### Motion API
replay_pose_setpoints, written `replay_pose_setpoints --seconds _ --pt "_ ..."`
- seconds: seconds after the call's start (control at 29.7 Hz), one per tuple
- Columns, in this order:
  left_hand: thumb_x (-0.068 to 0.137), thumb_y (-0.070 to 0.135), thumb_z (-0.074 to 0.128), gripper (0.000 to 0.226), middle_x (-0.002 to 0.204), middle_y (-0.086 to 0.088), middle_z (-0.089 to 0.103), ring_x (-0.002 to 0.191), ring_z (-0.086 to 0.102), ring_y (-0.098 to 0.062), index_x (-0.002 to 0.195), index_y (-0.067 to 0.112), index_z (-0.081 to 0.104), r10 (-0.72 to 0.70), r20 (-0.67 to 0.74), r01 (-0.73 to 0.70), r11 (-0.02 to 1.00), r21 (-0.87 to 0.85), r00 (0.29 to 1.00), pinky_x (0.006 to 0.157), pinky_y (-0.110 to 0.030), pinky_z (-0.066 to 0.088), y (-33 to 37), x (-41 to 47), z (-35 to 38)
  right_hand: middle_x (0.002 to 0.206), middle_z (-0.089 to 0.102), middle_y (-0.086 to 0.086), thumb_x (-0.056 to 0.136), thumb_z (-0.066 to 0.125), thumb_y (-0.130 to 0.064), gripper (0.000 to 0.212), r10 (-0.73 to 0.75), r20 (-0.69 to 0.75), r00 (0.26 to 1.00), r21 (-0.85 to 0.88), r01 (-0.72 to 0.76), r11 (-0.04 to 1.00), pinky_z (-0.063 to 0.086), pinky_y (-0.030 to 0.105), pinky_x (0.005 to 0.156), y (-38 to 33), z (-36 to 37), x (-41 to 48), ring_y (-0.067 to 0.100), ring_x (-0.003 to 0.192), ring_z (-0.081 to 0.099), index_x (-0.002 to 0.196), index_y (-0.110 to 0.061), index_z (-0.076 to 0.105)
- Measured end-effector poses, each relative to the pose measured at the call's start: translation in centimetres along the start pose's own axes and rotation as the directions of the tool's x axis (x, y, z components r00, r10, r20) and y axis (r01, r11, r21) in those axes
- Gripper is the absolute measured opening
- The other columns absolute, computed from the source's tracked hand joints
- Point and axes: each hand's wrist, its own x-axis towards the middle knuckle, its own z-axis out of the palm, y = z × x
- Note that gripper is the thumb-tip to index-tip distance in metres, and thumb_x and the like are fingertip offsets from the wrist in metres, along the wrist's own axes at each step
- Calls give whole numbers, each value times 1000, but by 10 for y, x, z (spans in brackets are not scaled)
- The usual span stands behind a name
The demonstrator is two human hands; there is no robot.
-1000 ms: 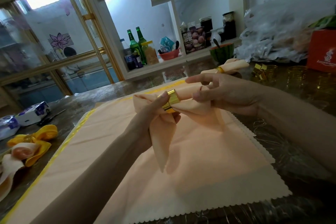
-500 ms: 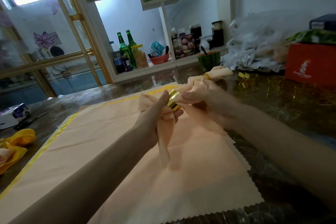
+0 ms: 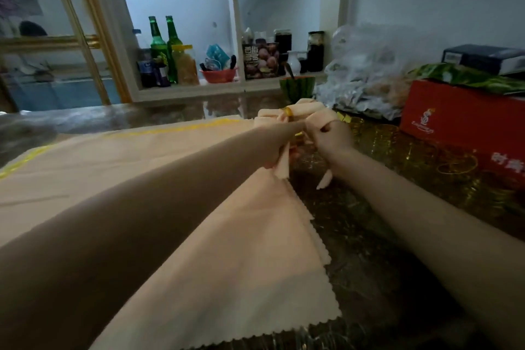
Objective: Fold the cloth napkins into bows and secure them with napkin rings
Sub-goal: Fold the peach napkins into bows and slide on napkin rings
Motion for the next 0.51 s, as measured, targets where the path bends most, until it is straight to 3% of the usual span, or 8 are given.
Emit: replay_pose_setpoints --seconds 0.03,0.1,0.17,0.2,0.27,0.34,0.4,0.51 --pt "76 40 72 53 106 -10 64 95 63 -24 116 11 54 22 -13 -21 999 43 1000 86 -36 53 2 14 8 115 62 11 92 56 -33 39 -11 -15 1000 -74 10 997 48 35 77 5 -2 12 27 105 59 121 -6 56" --pt "83 28 66 25 99 -7 61 87 60 -20 101 14 54 175 -90 -148 957 248 981 73 -32 53 3 28 29 119 58 14 94 53 -33 39 44 -23 999 -173 -47 984 55 37 70 16 -10 34 31 101 59 121 -5 55" --pt "90 24 58 16 100 -6 58 90 58 -20 103 15 54 376 -101 -250 768 589 921 70 -30 50 -5 23 47 122 55 16 97 48 -34 39 157 -39 987 -322 -161 933 53 26 49 25 -21 43 30 90 62 121 -4 54" --pt "91 20 55 21 106 -8 58 95 57 -22 110 12 54 432 -59 -275 669 690 900 75 -31 50 -12 21 55 122 55 17 98 44 -35 40 151 -61 987 -470 -162 868 48 23 51 27 -26 45 30 89 62 121 -4 54" --pt "91 14 54 25 108 -10 57 94 58 -22 115 7 54 448 43 -324 573 753 893 73 -32 50 -21 14 62 121 56 16 99 38 -40 42 66 -74 995 -684 -99 723 42 28 70 26 -33 46 30 102 58 117 -6 57" --pt "91 13 54 20 97 -7 57 85 57 -19 109 7 55 452 108 -365 530 766 885 67 -28 48 -22 6 58 123 55 15 98 38 -46 48 73 -42 996 -801 -78 594 42 34 81 24 -39 44 30 109 56 120 -7 56" --pt "91 13 53 15 85 -3 54 75 55 -15 104 7 56 426 152 -387 545 744 892 60 -22 45 -20 -2 45 125 54 16 96 40 -48 51 124 2 992 -835 -67 547 43 34 81 22 -45 43 31 110 55 123 -7 54" --pt "91 16 53 23 106 1 56 88 57 -16 111 7 61 436 191 -425 539 728 880 57 -17 41 -16 -19 13 116 57 17 92 46 -50 53 182 116 976 -873 13 487 42 32 71 17 -58 42 32 100 58 122 -7 53"
